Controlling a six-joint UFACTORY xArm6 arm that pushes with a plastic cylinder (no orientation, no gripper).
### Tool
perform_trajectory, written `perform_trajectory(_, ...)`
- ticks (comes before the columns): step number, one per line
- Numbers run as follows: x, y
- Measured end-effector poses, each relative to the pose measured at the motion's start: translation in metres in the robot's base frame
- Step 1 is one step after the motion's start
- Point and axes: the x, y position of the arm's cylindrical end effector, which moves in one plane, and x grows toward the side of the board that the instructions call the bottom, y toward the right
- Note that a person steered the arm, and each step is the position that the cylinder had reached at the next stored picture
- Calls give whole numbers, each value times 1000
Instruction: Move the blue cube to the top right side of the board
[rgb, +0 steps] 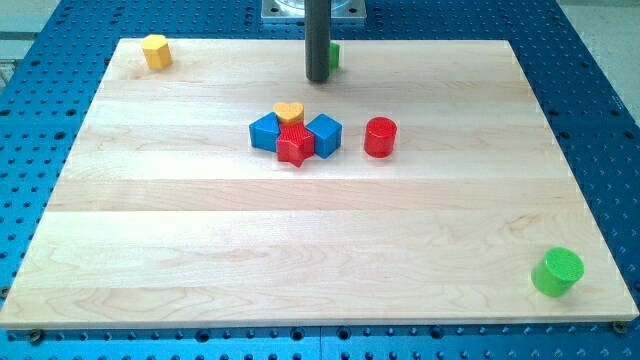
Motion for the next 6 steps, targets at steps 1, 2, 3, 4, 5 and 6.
perform_trajectory(1,34,-14)
perform_trajectory(2,40,-18)
perform_trajectory(3,40,-18)
perform_trajectory(4,43,-18)
perform_trajectory(5,44,-18)
perform_trajectory(6,47,-18)
